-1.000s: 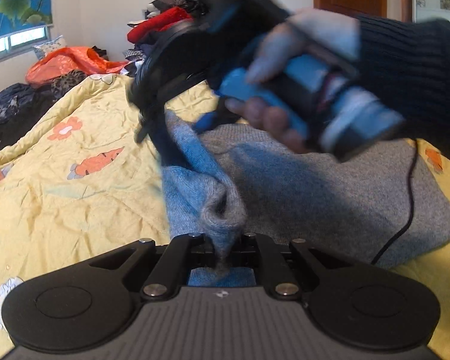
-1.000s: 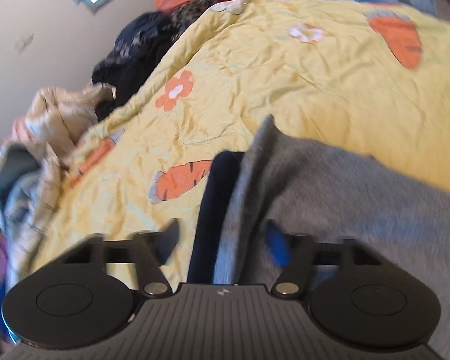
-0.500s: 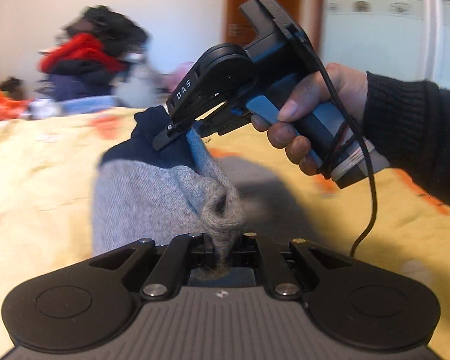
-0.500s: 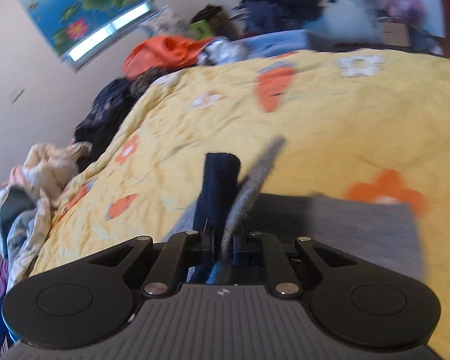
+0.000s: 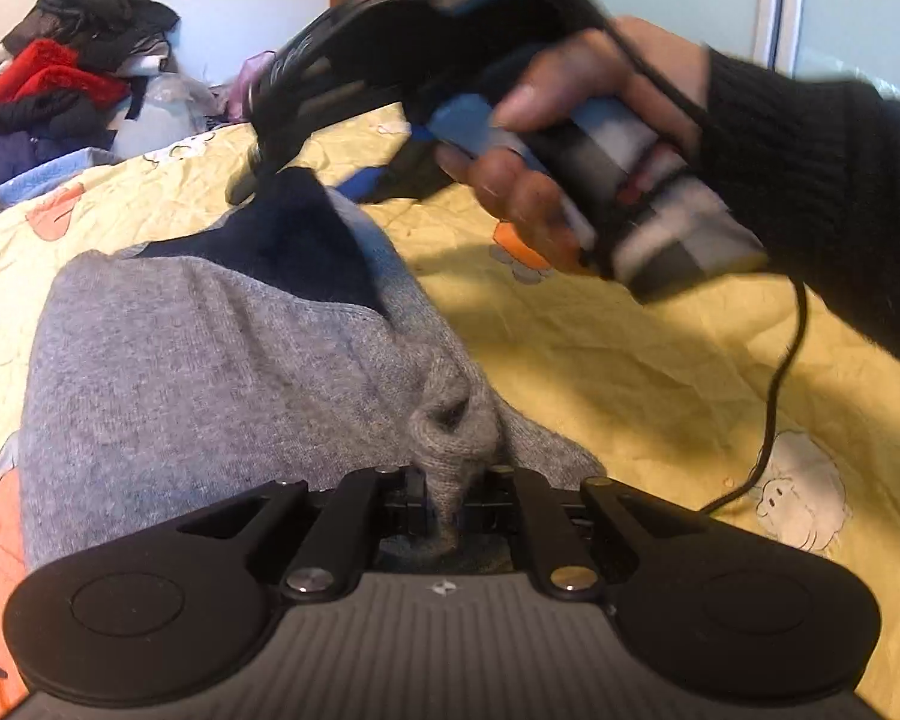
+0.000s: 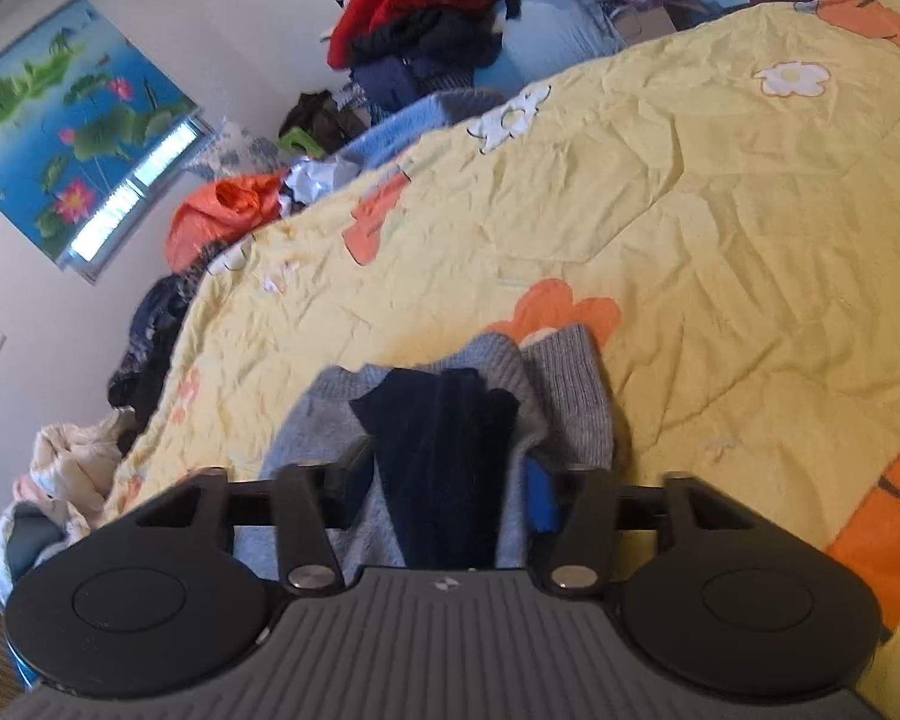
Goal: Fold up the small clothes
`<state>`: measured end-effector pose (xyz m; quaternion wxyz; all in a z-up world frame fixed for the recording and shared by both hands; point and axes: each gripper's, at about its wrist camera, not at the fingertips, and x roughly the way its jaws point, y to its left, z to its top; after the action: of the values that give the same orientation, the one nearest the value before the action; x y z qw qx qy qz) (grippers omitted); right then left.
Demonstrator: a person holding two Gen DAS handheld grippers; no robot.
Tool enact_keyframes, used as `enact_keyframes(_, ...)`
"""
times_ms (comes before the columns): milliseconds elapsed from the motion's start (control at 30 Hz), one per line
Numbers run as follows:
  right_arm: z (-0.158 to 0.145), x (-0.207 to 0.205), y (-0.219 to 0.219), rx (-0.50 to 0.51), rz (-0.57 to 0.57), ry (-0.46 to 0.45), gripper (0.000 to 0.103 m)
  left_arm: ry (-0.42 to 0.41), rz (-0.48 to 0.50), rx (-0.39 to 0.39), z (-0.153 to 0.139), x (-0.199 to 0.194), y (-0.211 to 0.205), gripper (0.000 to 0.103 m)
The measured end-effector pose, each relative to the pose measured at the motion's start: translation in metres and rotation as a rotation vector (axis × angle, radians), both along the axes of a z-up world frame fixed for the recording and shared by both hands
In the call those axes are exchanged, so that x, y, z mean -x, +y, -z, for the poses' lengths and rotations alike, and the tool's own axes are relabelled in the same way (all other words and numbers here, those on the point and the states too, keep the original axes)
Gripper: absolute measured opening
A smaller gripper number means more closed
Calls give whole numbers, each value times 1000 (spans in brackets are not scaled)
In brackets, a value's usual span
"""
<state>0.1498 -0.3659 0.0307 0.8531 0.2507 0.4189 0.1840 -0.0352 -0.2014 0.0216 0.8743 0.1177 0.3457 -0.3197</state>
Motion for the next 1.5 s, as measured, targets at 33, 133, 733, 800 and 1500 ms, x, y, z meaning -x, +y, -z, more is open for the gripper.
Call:
enact_keyframes(33,2,-6,10,54,-22,18,14,2,9,1,0,-2,-2,6)
enact_keyframes(133,-3,-9,22,147,-42,-29,14,21,36,24,1,-9,-3,6)
enact_keyframes(733,30,16,-21,-40,136,-7,81,396,-504,652,-5,-166,201,89)
enact_keyframes(800,37,13,-11,-47,119,18,75,479,-500,636,12,-188,193,89)
enact_keyframes(1500,30,-4,50,-81,201,-1,66,290,-466,362,-19,-213,221,24)
